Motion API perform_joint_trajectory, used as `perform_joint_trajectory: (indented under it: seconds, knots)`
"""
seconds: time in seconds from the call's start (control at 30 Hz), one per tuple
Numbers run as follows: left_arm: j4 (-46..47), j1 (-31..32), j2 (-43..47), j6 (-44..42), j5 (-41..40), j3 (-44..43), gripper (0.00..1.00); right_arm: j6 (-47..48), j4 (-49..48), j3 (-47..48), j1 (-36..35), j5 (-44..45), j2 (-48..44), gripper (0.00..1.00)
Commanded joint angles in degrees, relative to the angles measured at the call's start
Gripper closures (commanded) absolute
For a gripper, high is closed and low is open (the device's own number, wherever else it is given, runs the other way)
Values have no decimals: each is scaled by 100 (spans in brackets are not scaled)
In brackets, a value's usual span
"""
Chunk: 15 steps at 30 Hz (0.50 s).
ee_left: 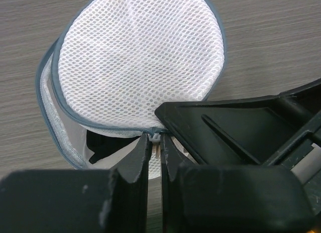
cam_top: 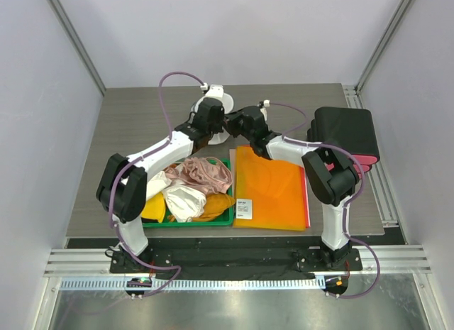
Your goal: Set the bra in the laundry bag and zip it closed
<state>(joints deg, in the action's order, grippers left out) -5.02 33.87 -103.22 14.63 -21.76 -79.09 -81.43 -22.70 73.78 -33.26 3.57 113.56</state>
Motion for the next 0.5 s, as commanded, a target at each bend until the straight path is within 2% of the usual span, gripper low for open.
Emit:
perform_joint_trajectory:
  seconds: [0.0, 0.2, 0.47]
  knots:
    - [-184, -126, 74, -180, -803, -124, 100, 390, -252, -56, 205, -58, -308, 99]
    - [-254, -214, 241, -207, -980, 51, 100, 865, -392, -13, 688, -540, -150, 99]
    - [-281, -249, 364, -137, -680, 157, 100, 1735, -463, 786, 1286, -1682, 465, 99]
